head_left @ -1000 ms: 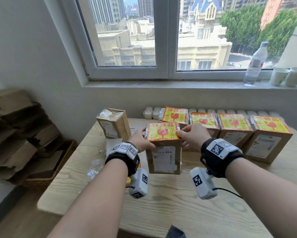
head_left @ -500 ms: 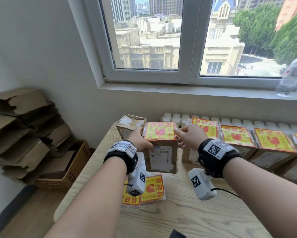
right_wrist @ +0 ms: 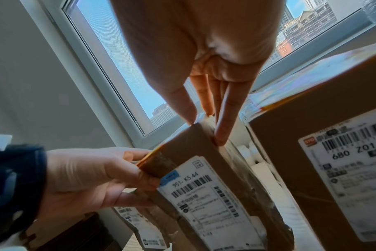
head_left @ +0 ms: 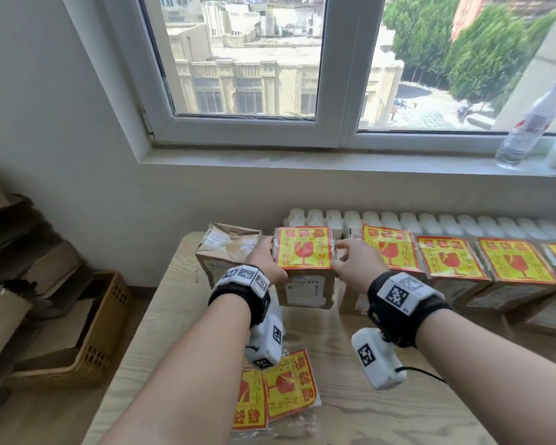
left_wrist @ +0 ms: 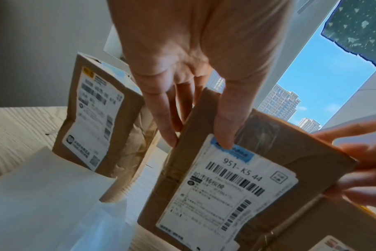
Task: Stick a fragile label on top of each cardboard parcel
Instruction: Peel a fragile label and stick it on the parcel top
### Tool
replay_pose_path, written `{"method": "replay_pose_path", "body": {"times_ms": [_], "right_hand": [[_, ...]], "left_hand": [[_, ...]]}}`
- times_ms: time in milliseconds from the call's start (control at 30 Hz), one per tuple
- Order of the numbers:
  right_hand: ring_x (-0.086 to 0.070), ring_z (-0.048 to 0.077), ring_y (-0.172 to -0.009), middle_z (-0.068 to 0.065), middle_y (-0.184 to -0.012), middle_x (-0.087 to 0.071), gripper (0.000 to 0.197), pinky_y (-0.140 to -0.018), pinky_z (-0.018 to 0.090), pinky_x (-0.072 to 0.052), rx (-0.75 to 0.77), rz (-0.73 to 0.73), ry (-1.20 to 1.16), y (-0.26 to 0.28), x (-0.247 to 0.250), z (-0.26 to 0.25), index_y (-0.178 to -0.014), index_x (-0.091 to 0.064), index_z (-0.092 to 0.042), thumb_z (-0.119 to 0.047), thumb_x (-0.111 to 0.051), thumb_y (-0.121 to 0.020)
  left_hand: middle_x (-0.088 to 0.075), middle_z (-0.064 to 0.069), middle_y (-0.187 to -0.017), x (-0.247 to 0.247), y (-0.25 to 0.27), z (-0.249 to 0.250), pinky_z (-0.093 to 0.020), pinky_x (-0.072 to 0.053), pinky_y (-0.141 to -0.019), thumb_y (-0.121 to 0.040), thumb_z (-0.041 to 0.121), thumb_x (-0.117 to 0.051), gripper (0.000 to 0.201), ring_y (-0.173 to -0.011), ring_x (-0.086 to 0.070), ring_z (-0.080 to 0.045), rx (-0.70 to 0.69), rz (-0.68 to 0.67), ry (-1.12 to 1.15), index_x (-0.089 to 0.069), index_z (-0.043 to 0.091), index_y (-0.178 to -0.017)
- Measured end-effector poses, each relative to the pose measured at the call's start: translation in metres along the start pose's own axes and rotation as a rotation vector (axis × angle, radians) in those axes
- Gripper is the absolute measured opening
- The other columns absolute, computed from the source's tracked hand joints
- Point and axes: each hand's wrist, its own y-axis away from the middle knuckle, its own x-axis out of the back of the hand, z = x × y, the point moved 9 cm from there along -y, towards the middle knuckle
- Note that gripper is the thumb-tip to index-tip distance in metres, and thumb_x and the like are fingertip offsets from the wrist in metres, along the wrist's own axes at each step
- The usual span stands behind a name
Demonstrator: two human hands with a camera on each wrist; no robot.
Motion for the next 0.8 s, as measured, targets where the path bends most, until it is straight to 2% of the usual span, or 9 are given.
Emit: {"method": "replay_pose_path", "body": {"times_ms": [67, 167, 367, 500, 633, 733, 800], "right_hand": [[-0.064, 0.023, -0.098, 0.007, -0.114, -0.065, 0.044, -0.085, 0.035, -0.054, -0.018, 0.007, 0.016, -0.003, -0.003, 0.004, -0.136, -0.049, -0.017, -0.017, -0.055, -0.092], [-0.060, 0.025, -0.109, 0.008, -0.123, -0.062, 0.049, -0.092, 0.037, -0.052, -0.054, 0.011, 0.033, -0.006, -0.007, 0.010, -0.138, -0.045, -0.015, -0.013, -0.055, -0.091], [-0.055, 0.026, -0.116, 0.011, -0.130, -0.056, 0.039, -0.096, 0.034, -0.047, -0.041, -0.024, 0.182, -0.010, -0.017, 0.010, -0.131, -0.053, -0.012, -0.015, -0.052, -0.092], [-0.059, 0.023, -0.105, 0.008, -0.120, -0.060, 0.035, -0.087, 0.032, -0.049, -0.040, -0.040, 0.281, -0.012, -0.025, 0.010, -0.125, -0.057, -0.012, -0.018, -0.050, -0.092], [-0.060, 0.023, -0.102, 0.006, -0.117, -0.063, 0.034, -0.086, 0.034, -0.052, -0.038, -0.016, 0.310, -0.011, -0.025, 0.010, -0.123, -0.059, -0.016, -0.022, -0.050, -0.090], [-0.059, 0.021, -0.105, 0.002, -0.119, -0.062, 0.034, -0.085, 0.032, -0.048, -0.019, 0.055, 0.292, -0.011, -0.019, 0.006, -0.124, -0.058, -0.020, -0.023, -0.051, -0.091], [-0.057, 0.019, -0.104, 0.000, -0.119, -0.058, 0.031, -0.079, 0.029, -0.044, -0.013, 0.095, 0.281, -0.013, -0.015, 0.000, -0.121, -0.060, -0.021, -0.025, -0.051, -0.092]], "left_hand": [[-0.061, -0.005, -0.124, -0.007, -0.009, 0.000, -0.037, -0.049, -0.096, -0.068, -0.002, -0.078, 0.087, -0.114, -0.058, -0.024, -0.007, -0.018, -0.012, -0.037, 0.020, -0.141], [-0.060, -0.005, -0.125, -0.020, -0.021, 0.000, -0.037, -0.047, -0.099, -0.070, 0.000, -0.077, 0.085, -0.117, -0.057, -0.024, -0.014, -0.060, -0.021, -0.036, 0.021, -0.142], [-0.063, -0.005, -0.116, -0.033, -0.035, -0.007, -0.038, -0.050, -0.090, -0.074, 0.002, -0.073, 0.078, -0.106, -0.061, -0.025, 0.006, -0.056, -0.062, -0.035, 0.024, -0.139], [-0.063, -0.005, -0.118, -0.038, -0.038, -0.011, -0.041, -0.050, -0.093, -0.074, 0.004, -0.074, 0.079, -0.108, -0.061, -0.026, 0.016, -0.072, -0.074, -0.034, 0.024, -0.139], [-0.062, -0.005, -0.121, -0.037, -0.039, -0.011, -0.041, -0.050, -0.093, -0.075, 0.001, -0.072, 0.079, -0.111, -0.060, -0.025, 0.010, -0.067, -0.061, -0.034, 0.025, -0.141], [-0.062, -0.002, -0.116, -0.034, -0.039, -0.012, -0.040, -0.052, -0.089, -0.077, -0.003, -0.066, 0.076, -0.103, -0.061, -0.023, 0.012, -0.073, -0.061, -0.035, 0.027, -0.140], [-0.058, -0.006, -0.127, -0.027, -0.040, -0.017, -0.043, -0.053, -0.091, -0.078, -0.001, -0.064, 0.080, -0.108, -0.060, -0.026, 0.038, -0.063, -0.076, -0.030, 0.025, -0.145]]}}
